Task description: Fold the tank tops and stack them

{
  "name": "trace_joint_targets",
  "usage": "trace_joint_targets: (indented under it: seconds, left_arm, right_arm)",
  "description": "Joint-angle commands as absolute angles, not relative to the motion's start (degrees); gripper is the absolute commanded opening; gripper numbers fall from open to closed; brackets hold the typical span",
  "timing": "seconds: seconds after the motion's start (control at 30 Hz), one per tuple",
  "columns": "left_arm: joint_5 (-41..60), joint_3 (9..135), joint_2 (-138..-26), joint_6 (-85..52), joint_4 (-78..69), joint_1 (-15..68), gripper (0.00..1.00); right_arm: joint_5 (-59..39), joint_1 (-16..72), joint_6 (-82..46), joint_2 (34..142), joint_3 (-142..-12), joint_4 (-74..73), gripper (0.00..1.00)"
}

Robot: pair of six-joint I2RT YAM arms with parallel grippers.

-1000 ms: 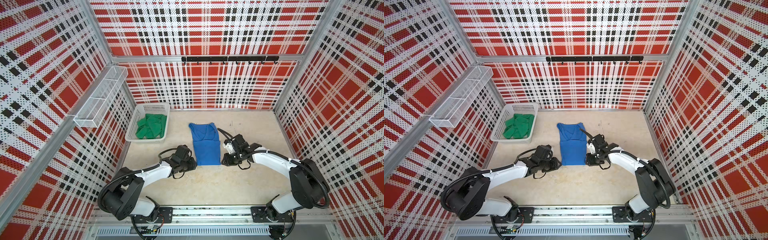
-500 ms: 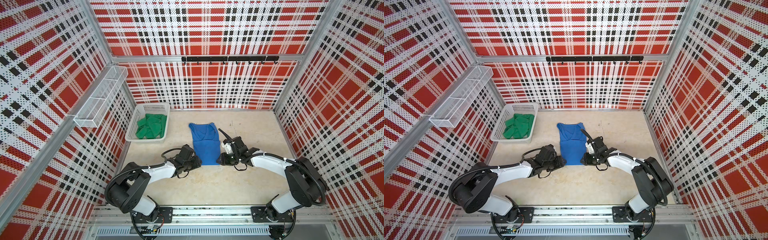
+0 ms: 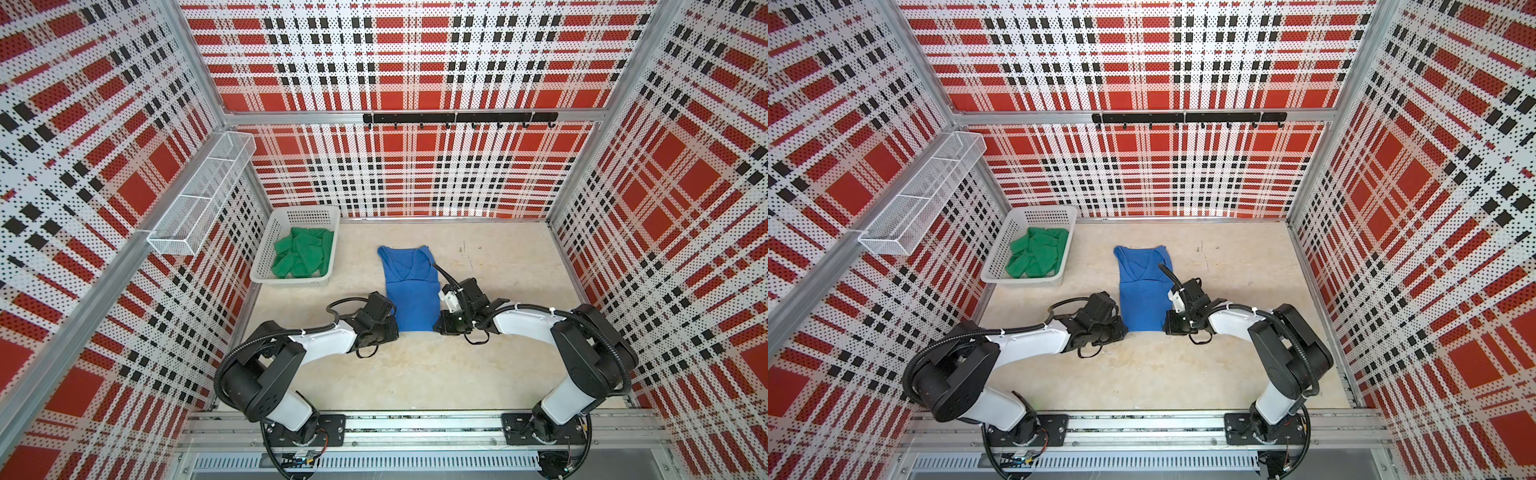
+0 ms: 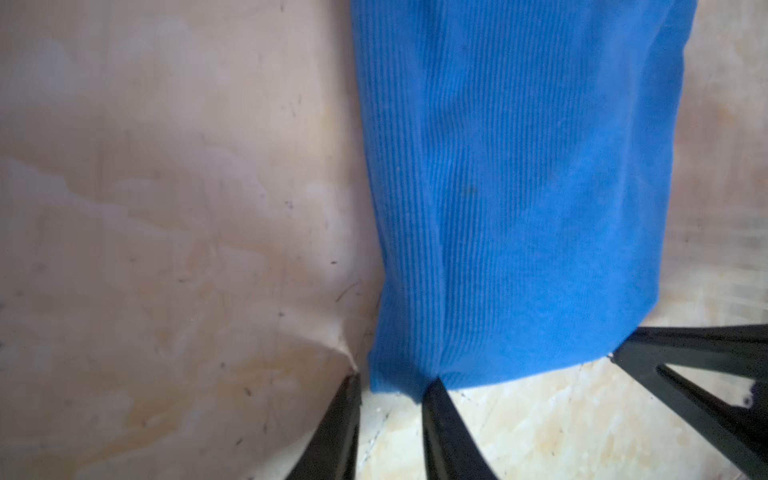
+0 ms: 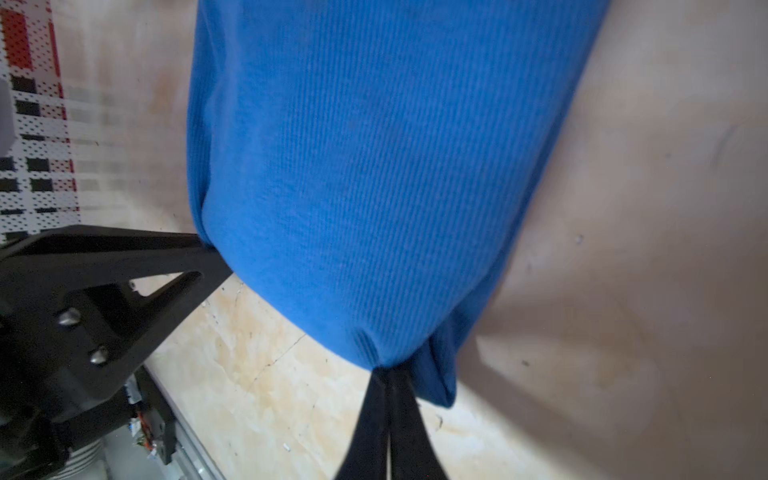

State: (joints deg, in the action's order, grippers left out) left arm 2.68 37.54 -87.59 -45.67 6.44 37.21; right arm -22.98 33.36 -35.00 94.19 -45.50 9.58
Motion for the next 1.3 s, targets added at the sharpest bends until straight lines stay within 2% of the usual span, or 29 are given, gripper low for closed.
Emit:
trace_joint_targets:
  seconds: [0.0, 0.2, 0.4, 0.5, 0.57, 0.6, 0.8, 0.9, 1.13, 1.27]
  left_arm:
    - [-0.38, 39.64, -86.52, -42.45, 9.23, 34.58, 0.23]
    - [-1.57, 42.23, -87.40, -39.00, 12.21, 33.03, 0.12]
    - [-1.63, 41.64, -84.59, -37.51, 13.05, 31.53, 0.08]
    - [-0.41, 41.38, -83.16, -38.08, 12.00, 32.63, 0.08]
    - [-0.27, 40.60, -82.96, -38.86, 10.90, 33.04, 0.09]
    - [-0.17, 40.00, -83.09, -39.18, 10.00, 33.00, 0.11]
    - [0.59, 39.19, -85.79, -39.47, 7.23, 32.43, 0.15]
    - [0.75, 39.37, -86.69, -39.30, 6.60, 32.27, 0.14]
    - [0.01, 39.99, -87.46, -38.85, 6.57, 31.91, 0.07]
    - [-1.37, 40.42, -87.47, -38.03, 7.24, 31.78, 0.00]
  right_arm:
    - [-21.45, 33.70, -33.96, 94.18, -45.61, 10.70, 0.00]
    - [-16.90, 33.08, -31.20, 91.58, -46.05, 16.87, 0.00]
    - [-16.33, 31.30, -28.85, 89.09, -46.67, 19.97, 0.00]
    - [-19.44, 31.52, -29.74, 88.16, -47.06, 18.90, 0.00]
    - [-21.42, 32.48, -31.27, 87.38, -46.51, 15.85, 0.15]
    - [-22.34, 33.36, -33.51, 87.45, -46.41, 13.97, 0.18]
    - [-23.99, 37.21, -38.06, 91.17, -46.90, 6.58, 0.34]
    - [-24.28, 37.85, -40.00, 92.91, -46.85, 3.08, 0.37]
    - [-22.40, 39.29, -42.10, 98.64, -48.17, 0.53, 0.32]
    - [-19.56, 39.29, -42.29, 98.68, -48.46, 2.11, 0.07]
